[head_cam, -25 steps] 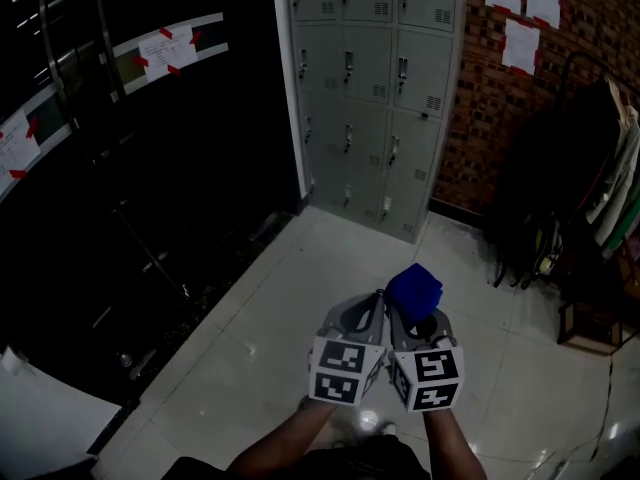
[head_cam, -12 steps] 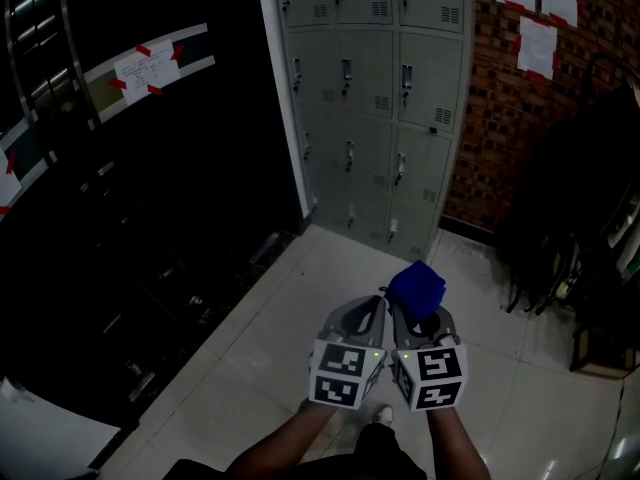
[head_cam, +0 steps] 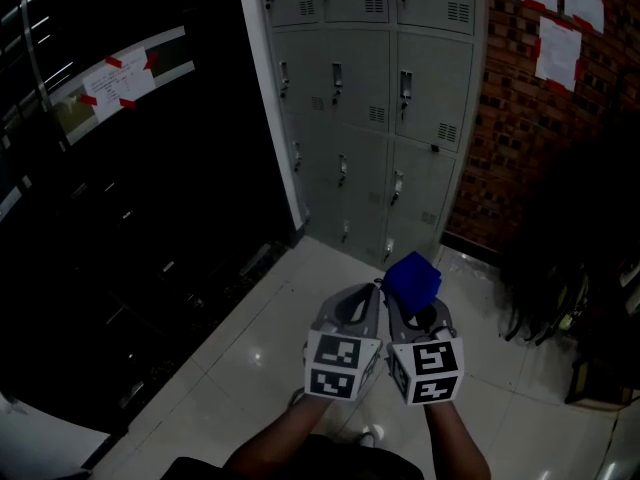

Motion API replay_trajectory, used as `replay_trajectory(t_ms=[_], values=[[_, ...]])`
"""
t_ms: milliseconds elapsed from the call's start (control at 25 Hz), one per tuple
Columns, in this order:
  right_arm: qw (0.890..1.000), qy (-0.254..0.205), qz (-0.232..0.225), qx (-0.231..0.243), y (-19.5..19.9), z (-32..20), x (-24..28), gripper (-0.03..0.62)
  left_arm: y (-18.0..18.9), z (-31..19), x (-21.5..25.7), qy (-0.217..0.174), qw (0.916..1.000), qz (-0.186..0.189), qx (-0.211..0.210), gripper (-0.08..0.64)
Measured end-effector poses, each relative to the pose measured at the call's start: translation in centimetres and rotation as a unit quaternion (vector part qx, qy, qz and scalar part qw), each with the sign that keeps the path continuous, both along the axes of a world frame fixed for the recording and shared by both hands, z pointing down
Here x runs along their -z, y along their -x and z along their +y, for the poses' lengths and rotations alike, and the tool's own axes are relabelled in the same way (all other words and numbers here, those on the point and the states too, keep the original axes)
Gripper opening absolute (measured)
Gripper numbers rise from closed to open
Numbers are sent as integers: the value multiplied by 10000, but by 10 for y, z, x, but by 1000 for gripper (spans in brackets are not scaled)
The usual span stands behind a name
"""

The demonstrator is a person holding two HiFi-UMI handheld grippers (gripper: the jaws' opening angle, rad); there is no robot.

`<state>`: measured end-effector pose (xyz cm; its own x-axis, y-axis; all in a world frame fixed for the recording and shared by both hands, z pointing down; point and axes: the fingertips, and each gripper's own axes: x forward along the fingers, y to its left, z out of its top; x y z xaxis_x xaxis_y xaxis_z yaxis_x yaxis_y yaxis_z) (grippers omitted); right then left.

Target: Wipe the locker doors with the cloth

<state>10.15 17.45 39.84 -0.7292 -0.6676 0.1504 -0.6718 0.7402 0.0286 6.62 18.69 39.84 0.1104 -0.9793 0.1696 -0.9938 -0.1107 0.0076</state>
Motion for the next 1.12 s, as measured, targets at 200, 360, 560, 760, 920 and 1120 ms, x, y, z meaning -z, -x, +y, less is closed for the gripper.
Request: replay_trajectory(t_ms=[200, 360, 560, 760, 920, 1120], values=[[10000, 15, -58, 39, 9, -50, -3, 69, 7, -52, -3, 23, 10000, 88, -26, 5], [10000, -28, -64, -41, 23, -95, -12, 69, 23, -96, -10, 26, 9999, 95, -100, 5], [9999, -54, -49, -140, 63, -152, -25, 69, 60, -155, -25, 60, 9996, 131, -242, 5], [9996, -63, -11, -265, 116, -209, -26, 68, 106, -215, -24, 77, 9988, 196, -434, 5], [9993, -110, 22, -365, 153, -253, -29, 67, 142, -259, -24, 96, 9977, 316, -596, 5], [9984, -119, 101, -551, 184, -301, -38, 67, 176, -303, -29, 109, 9961, 411, -769, 5]])
